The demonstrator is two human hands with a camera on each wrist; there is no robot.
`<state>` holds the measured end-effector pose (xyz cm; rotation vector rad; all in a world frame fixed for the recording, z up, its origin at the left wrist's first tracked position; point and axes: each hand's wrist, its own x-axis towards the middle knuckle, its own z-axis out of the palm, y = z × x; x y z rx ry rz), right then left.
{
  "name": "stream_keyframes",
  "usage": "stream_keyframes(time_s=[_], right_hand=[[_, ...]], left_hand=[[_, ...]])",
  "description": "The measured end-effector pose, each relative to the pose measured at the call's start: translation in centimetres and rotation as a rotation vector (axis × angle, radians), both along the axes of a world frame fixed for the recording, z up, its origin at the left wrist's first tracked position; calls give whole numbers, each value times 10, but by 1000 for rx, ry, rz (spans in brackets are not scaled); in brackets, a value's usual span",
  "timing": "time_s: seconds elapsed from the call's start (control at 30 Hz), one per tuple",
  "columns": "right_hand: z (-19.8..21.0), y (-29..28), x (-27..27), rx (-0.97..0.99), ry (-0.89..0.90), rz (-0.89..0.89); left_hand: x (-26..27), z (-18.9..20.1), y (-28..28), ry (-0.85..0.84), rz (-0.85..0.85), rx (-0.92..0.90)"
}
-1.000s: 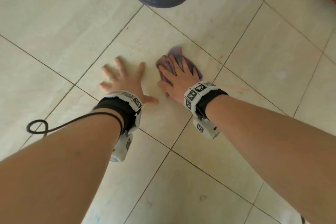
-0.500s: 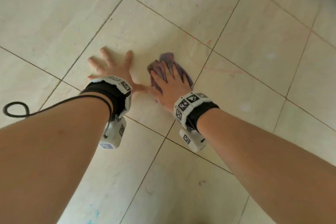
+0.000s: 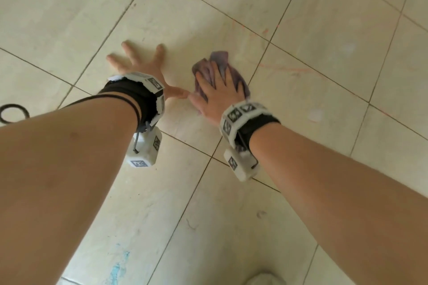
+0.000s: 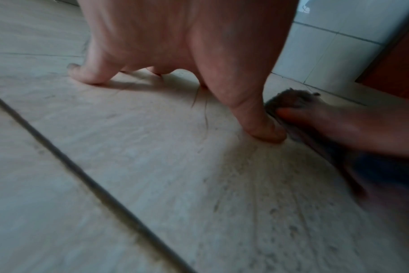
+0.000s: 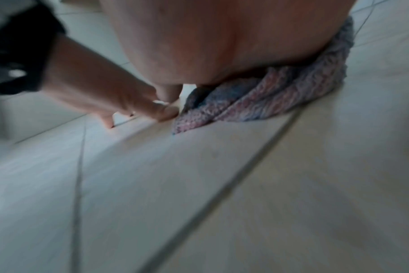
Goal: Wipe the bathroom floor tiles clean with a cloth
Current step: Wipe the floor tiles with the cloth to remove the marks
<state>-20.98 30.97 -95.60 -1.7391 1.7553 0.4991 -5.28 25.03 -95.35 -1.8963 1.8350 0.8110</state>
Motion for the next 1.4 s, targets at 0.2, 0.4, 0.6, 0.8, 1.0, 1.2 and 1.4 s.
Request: stream_keyframes(time_s=[0.2, 0.4, 0.6, 0.8, 1.0, 1.2, 1.4], right_hand=[[-5, 40, -15, -45, -36, -79], [-2, 80, -34, -16, -28, -250], [7, 130, -103, 32, 98, -507], [-10, 61, -169, 19, 138, -749], [-9, 62, -98, -48, 20, -428], [2, 112, -136, -15, 62, -389], [-14, 28, -168, -20, 147, -616]], left_hand=[[-1, -6, 9, 18, 10, -8], [-11, -12, 19, -15, -56, -45], [-72, -10, 25, 13, -160, -76], [-93, -5, 22, -23, -156, -6], [-104, 11, 17, -92, -147, 41], [-101, 11, 18, -76, -166, 40], [-94, -4, 13, -27, -159, 33]])
